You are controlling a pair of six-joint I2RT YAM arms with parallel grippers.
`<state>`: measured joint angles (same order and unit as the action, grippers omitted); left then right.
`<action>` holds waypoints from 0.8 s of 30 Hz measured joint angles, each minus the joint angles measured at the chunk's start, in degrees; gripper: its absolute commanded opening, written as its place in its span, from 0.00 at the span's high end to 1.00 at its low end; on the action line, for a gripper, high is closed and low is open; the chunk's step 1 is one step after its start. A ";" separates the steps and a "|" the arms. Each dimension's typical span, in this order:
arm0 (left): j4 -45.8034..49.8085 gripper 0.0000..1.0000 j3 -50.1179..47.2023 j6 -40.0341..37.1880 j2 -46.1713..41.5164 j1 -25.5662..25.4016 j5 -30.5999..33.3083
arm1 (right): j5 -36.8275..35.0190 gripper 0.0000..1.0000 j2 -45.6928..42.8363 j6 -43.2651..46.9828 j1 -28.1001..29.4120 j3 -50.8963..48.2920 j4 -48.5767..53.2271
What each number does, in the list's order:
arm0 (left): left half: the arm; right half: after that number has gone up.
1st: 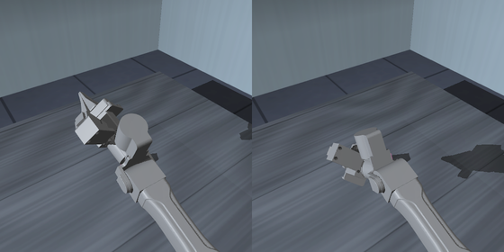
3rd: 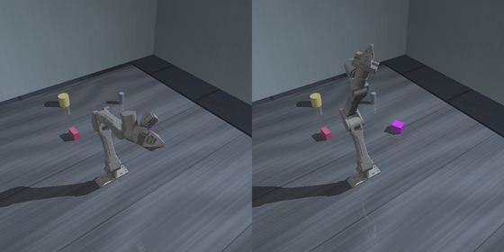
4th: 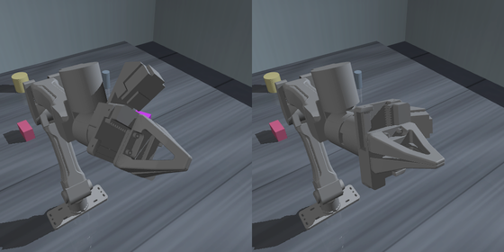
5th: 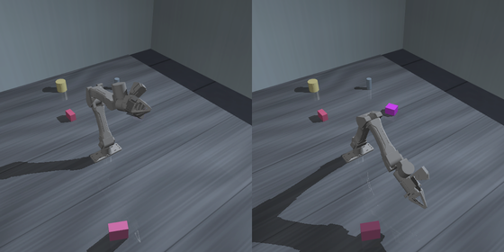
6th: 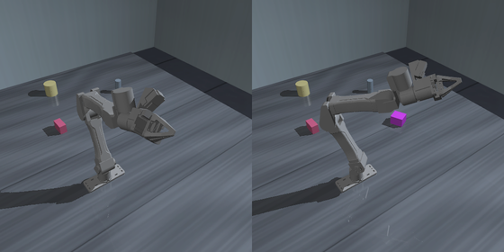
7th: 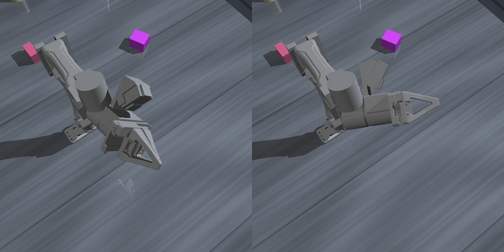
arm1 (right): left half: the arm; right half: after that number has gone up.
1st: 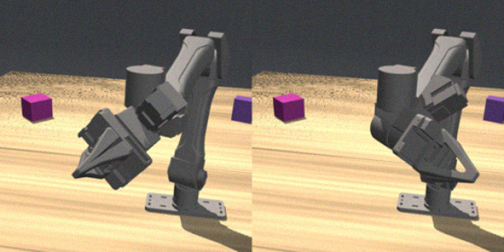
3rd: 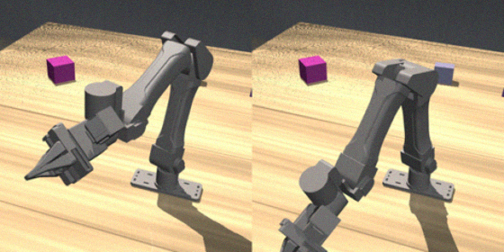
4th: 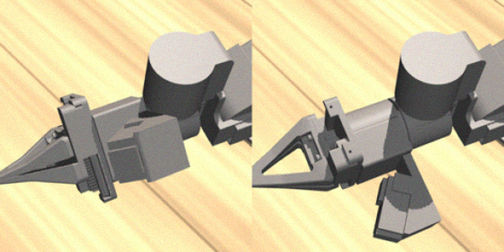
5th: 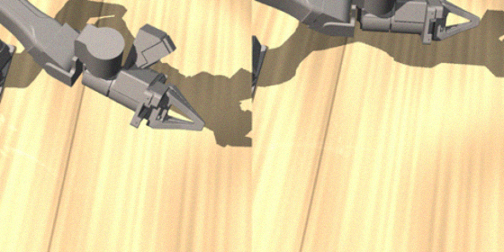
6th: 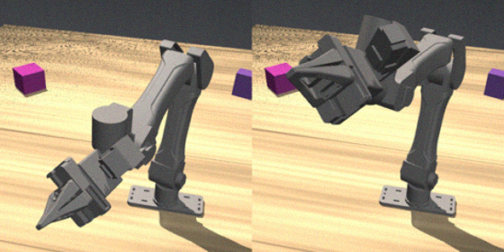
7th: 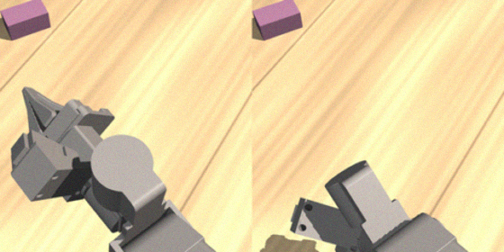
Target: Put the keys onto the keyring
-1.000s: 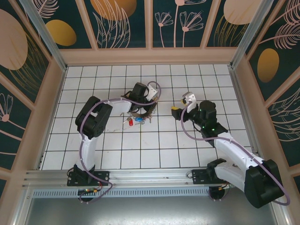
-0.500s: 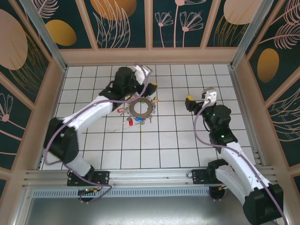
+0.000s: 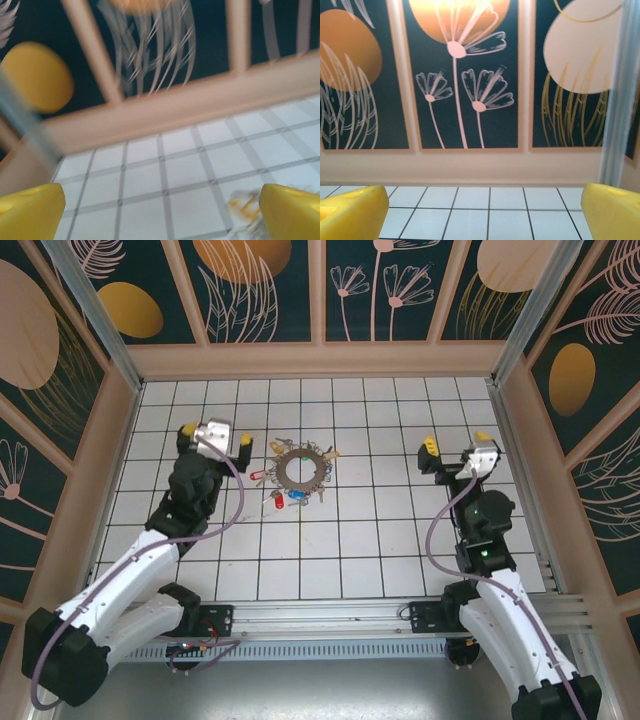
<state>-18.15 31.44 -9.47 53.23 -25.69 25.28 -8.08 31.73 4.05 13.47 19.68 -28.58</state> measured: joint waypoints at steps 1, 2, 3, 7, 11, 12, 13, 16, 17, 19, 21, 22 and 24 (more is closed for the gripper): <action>-2.27 0.01 -3.85 -0.31 -0.39 1.14 1.01 | -0.92 0.01 -0.42 -0.24 -0.04 -1.79 -1.11; -4.37 0.01 -7.28 -0.57 -0.66 1.95 1.33 | -1.49 0.01 -0.46 -0.39 -0.11 -3.39 -2.25; -7.06 0.01 -11.37 -0.66 -0.68 2.62 1.49 | -2.08 0.01 -0.31 -0.42 -0.13 -5.31 -3.69; -16.76 0.01 -21.16 -0.74 2.45 4.37 2.47 | -4.07 0.01 3.52 -0.44 -0.26 -14.45 -12.07; -28.81 0.01 -24.74 0.02 9.99 6.93 2.12 | -4.79 0.01 13.81 -1.22 -1.05 -19.26 -19.26; -31.95 0.01 -25.09 0.11 12.35 7.67 1.64 | -4.79 0.01 17.07 -1.27 -1.42 -19.26 -21.24; -34.75 0.01 -25.18 0.09 14.80 8.41 0.76 | -4.48 0.01 20.85 -1.38 -2.05 -19.26 -23.96; -42.05 0.01 -25.27 0.09 19.61 10.45 -2.25 | -2.75 0.01 31.63 -1.44 -4.61 -19.23 -32.15; -44.89 0.01 -25.24 0.11 21.29 11.41 -3.89 | -1.73 0.01 34.99 -1.33 -5.44 -19.15 -34.16; -49.53 0.01 -24.98 1.09 24.61 13.77 -7.17 | 0.17 0.01 40.48 -0.28 -6.54 -17.59 -36.06; -50.71 0.01 -23.74 2.75 27.15 16.28 -9.25 | 2.19 0.01 46.77 0.11 -8.07 -15.15 -40.17; -51.12 0.01 -23.32 3.69 27.61 17.59 -10.54 | 3.17 0.01 50.05 -0.15 -9.31 -14.25 -42.95; -54.71 0.01 -22.93 6.03 29.64 20.83 -12.94 | 5.20 0.01 55.69 -0.66 -12.50 -11.72 -44.41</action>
<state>-72.86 8.51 -3.44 82.87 -4.86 12.34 -2.87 87.42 3.40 0.97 7.97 -72.99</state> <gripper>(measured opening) 0.989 0.989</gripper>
